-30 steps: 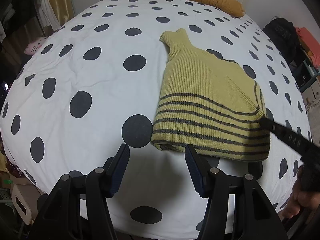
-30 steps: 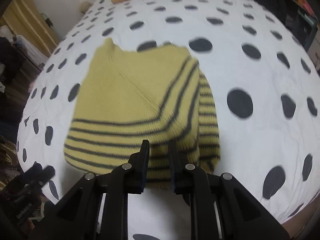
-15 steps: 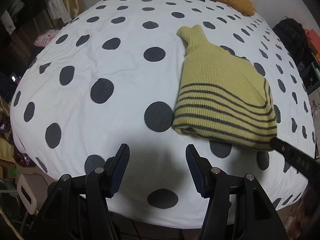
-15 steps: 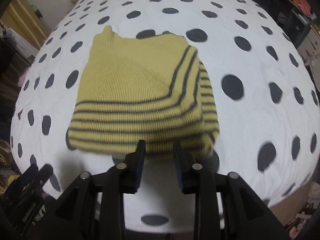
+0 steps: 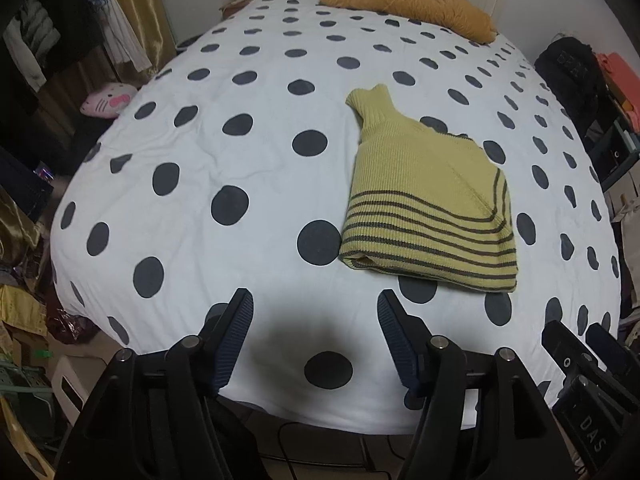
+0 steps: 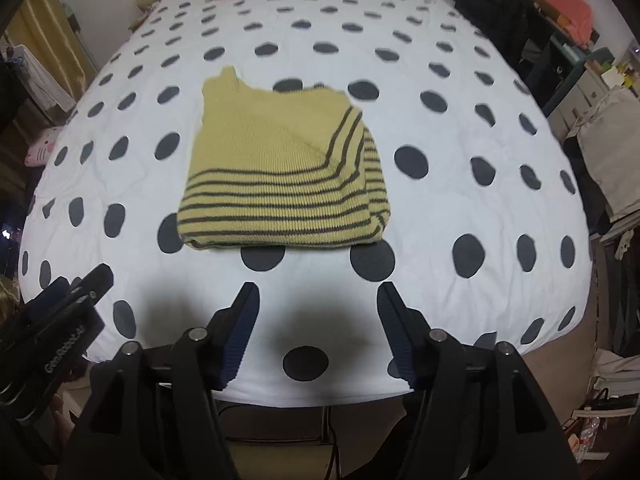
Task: Fold large clothes
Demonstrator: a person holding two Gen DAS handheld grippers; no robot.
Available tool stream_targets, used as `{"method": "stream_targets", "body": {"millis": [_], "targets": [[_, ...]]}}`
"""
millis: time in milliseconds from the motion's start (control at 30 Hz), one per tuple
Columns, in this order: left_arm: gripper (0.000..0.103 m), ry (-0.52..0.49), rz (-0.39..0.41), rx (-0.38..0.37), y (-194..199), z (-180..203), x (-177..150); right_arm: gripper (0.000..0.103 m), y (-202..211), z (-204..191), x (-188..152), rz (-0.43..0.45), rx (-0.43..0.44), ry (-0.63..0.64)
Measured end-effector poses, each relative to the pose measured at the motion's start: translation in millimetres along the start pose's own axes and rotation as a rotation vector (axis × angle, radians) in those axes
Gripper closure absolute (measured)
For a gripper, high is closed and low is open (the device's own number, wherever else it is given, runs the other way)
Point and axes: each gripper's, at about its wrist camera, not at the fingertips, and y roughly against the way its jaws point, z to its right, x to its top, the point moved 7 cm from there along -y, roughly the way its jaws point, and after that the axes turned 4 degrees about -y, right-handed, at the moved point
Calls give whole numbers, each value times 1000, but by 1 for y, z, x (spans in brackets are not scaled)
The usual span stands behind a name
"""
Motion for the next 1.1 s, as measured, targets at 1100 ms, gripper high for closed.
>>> {"method": "stream_targets", "body": {"millis": [1100], "targets": [[31, -47, -38, -22, 21, 20, -14, 29, 26, 4, -19, 27, -55, -1]]}}
